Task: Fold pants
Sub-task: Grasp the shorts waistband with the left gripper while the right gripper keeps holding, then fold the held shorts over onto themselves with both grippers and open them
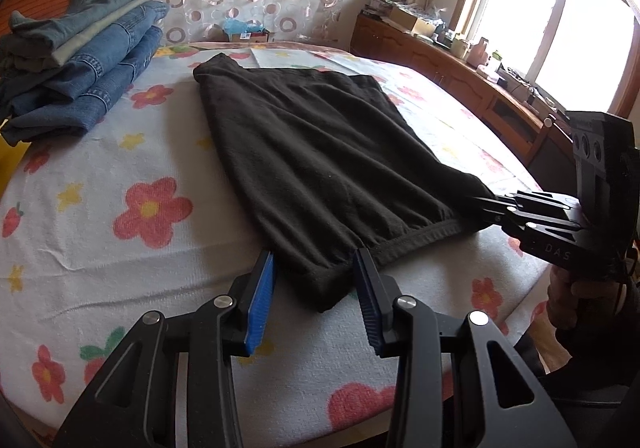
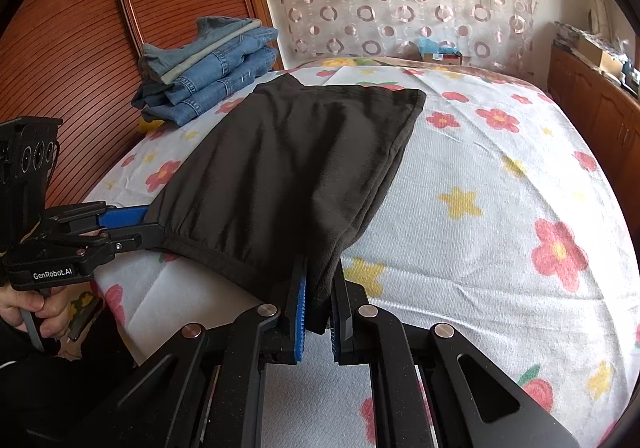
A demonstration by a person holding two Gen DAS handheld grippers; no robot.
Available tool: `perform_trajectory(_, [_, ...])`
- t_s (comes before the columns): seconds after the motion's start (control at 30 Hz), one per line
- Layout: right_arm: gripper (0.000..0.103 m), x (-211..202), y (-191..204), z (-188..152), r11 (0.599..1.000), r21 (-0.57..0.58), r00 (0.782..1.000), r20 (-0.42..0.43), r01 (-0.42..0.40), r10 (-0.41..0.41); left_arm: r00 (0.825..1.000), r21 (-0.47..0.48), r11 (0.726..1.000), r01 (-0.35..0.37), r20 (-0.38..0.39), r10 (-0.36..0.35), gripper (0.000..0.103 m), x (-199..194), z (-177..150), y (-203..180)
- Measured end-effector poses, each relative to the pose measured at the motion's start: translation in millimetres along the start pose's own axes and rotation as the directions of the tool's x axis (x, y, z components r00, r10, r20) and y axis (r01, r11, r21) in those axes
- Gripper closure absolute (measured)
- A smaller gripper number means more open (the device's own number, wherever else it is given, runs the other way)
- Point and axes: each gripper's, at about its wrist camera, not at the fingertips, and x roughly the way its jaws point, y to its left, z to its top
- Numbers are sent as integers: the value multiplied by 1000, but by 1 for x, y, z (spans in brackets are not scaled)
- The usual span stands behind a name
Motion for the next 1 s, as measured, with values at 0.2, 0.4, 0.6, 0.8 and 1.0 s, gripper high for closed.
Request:
perform_trajectory(0.2, [94, -1, 0, 1, 1000, 4, 1000, -2, -12, 12, 1000, 21, 1000, 18, 11, -19, 89, -4, 1, -4])
perform_trajectory(0.4, [94, -9, 3, 6, 999, 3, 999, 10, -32, 32, 998, 49, 998, 27, 52, -30, 93, -18, 6, -8])
perform_trajectory(0.6, [94, -25, 9, 7, 999, -10, 999, 24, -46, 46, 994, 45, 998, 51, 96, -55, 93, -40, 16, -7])
perform_trajectory(0.8, [94, -45, 13, 9, 998, -21, 997, 60, -52, 53, 989, 72, 996, 53, 136, -63, 93, -58, 21, -12])
perform_trajectory(1.0, [94, -65, 16, 12, 998, -29, 992, 103, -64, 67, 979, 87, 994, 65, 189, -81, 93, -81, 29, -17])
